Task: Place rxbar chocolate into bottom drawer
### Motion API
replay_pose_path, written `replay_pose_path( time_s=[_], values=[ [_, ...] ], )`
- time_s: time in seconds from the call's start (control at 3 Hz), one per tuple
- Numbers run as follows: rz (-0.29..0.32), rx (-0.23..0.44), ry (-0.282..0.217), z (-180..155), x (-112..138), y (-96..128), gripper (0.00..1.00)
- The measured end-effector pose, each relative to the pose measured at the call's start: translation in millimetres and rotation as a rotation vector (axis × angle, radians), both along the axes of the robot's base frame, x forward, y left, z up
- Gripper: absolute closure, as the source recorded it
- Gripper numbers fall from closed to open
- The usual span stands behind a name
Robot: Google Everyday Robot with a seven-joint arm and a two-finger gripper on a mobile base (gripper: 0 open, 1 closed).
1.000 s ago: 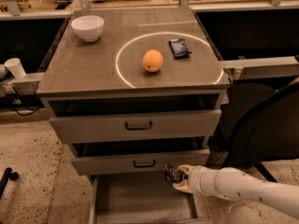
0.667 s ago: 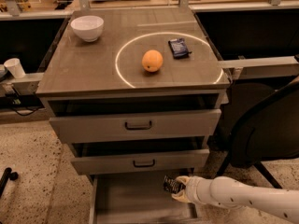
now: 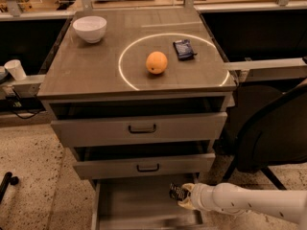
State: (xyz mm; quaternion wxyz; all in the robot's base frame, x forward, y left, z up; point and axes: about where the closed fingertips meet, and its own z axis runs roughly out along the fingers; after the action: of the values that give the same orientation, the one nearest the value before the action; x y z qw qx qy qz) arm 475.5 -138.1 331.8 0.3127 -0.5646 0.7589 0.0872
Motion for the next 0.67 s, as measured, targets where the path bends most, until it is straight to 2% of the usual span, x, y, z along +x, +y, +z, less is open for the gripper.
replay_pose_path(
  time_s=[0.33, 0.67],
  values=[
    [-0.036, -0.079, 0.035, -91.9, 11.2, -23.5, 1.0],
    [-0.02, -0.036, 0.005, -127.8, 24.0, -28.6, 1.0]
  ],
)
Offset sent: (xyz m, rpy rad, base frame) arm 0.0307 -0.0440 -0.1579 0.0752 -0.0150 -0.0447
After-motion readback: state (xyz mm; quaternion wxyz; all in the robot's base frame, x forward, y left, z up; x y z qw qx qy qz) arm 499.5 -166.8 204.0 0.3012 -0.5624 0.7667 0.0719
